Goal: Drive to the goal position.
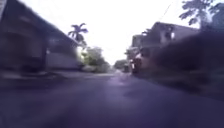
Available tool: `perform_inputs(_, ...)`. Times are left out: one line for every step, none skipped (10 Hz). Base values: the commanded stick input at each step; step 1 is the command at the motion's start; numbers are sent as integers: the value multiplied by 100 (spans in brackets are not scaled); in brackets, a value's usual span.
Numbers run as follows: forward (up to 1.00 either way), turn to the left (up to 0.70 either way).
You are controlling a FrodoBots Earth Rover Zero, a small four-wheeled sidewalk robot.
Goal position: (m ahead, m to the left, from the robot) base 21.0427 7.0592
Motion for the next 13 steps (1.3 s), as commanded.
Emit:
perform_inputs(70, -35)
perform_inputs(70, -35)
perform_inputs(70, -35)
perform_inputs(70, -35)
perform_inputs(70, -30)
perform_inputs(70, -13)
perform_inputs(70, 0)
perform_inputs(70, 0)
perform_inputs(70, 0)
perform_inputs(70, 0)
perform_inputs(70, 0)
perform_inputs(70, 0)
perform_inputs(70, 0)
